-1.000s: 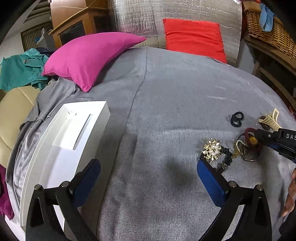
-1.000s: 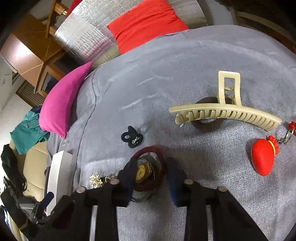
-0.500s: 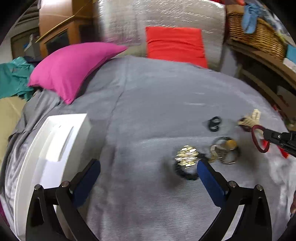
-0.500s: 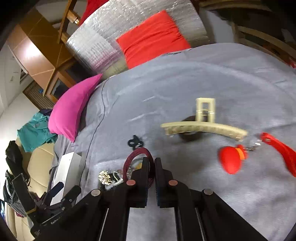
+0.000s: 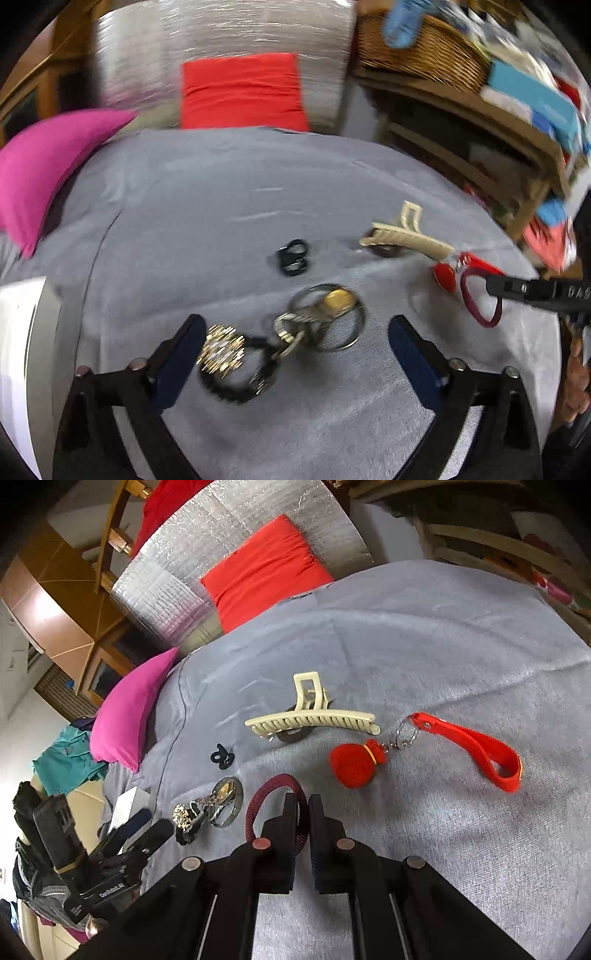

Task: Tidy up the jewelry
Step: 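Close the left tool on the gold wristwatch while the right tool holds the hair tie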

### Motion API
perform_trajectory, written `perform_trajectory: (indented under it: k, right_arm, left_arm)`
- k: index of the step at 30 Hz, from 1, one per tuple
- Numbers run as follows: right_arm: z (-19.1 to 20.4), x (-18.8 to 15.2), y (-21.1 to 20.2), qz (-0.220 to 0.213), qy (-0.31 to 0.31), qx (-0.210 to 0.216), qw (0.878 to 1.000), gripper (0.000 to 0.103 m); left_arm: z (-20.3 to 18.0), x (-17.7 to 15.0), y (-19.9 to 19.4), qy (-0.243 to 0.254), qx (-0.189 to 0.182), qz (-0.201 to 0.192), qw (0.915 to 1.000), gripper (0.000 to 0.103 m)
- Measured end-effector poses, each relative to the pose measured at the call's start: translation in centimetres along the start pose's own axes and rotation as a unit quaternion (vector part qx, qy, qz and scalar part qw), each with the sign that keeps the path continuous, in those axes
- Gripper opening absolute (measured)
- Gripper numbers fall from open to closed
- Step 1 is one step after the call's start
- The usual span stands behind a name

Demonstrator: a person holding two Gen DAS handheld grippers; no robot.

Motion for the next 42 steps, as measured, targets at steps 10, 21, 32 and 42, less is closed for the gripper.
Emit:
perform_trajectory:
  k: [10,21,32,42]
  right_arm:
    - [0.3,0.4,2.4,0.022,-0.001,0.013,1.0,0.007]
    - [0.7,1.2,5.1,0.035,-0.014,-0.004,0.999,0.007]
    - [1.1,0.3,7.4,0.082,-0.024,-0.015,0.996,0.011]
    - [1.1,-0.1,7.7,0.089,-0.045,-0.02,0.995,0.012]
  left_arm:
    - [-0.4,-0.5,4.0,0.024,-0.021,0.066,0.9973,0.041]
    - [0.0,-0.3,4.1,0.026,-0.065,0.071,0.995,0.035]
    - [0.5,-0.5,4.1,0.012,-0.081,0.076,0.9937,0.027]
    - [0.2,-0.8,4.1,0.018,-0.084,0.084,0.9928,0.028]
Point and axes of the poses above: each gripper's, at about its wrist camera, not at the fingertips, and y roughly the way its jaws point, z to its left, x to its top, the point moved 2 cm from there along y, roughly the way its jaws point, and after that the axes turned 3 degrees about -y, right-handed, at the moved point
